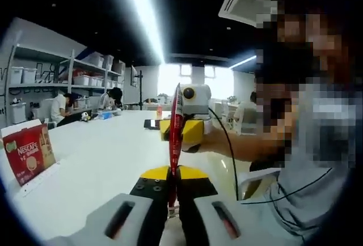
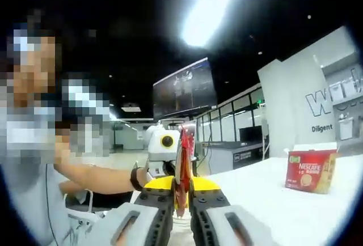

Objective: Tear open the coffee pouch, take out the coffee, and pour the coffee from the pouch into the cup

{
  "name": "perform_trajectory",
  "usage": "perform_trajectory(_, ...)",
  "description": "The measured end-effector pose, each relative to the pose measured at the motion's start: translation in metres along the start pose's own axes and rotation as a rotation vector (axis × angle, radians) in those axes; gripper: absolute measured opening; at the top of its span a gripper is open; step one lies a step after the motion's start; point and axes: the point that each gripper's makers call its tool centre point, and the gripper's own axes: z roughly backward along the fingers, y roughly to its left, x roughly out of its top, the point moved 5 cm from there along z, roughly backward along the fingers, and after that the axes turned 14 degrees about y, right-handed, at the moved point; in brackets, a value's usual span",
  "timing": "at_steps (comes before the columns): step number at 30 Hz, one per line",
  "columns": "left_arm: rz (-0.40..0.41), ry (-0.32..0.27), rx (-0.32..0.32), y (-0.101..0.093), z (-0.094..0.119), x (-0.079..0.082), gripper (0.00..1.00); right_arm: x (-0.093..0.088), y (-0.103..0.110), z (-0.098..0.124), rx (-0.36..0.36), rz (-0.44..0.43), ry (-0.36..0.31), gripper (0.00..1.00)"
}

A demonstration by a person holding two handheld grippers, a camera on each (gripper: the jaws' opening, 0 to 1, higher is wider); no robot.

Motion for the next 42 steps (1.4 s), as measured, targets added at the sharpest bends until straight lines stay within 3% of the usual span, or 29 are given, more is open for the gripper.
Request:
perform_trajectory(11,0.044,-0.070,0.011,-0.002,0.001,-0.002,0.17,-0.001,-0.001,0.000,-0.010,-0.006,0.020,0.09)
perform_trajectory(16,0.061,-0.164,0.031,-0.004,0.008,0.002,0.20,-0.001,-0.002,0.002,-0.019,-0.008,0.020,0.09)
perform_trajectory(19,0.070,-0.185,0.040,-0.006,0.011,-0.002,0.18,-0.002,-0.002,0.002,-0.037,0.002,0.037,0.09)
perform_trajectory(23,0.094,-0.301,0.076,-0.007,0.021,0.002,0.20,-0.001,0.000,0.002,-0.041,0.000,0.034,0.09)
perform_trajectory(27,0.122,-0.427,0.160,-0.003,0.045,0.001,0.18,0.000,-0.001,0.002,-0.049,-0.007,0.033,0.09)
perform_trajectory(31,0.149,-0.492,0.220,-0.005,0.065,-0.013,0.16,0.002,0.000,0.002,-0.052,-0.009,0.037,0.09)
perform_trajectory(35,0.213,-0.466,0.316,-0.003,0.073,-0.046,0.19,0.004,0.002,0.003,-0.057,-0.002,0.033,0.09)
perform_trajectory(39,0.265,-0.399,0.461,0.000,0.079,-0.084,0.18,0.001,0.003,0.003,-0.065,-0.001,0.031,0.09)
perform_trajectory(42,0.283,-0.372,0.556,-0.005,0.083,-0.102,0.19,-0.004,0.003,0.003,-0.077,0.018,0.041,0.10)
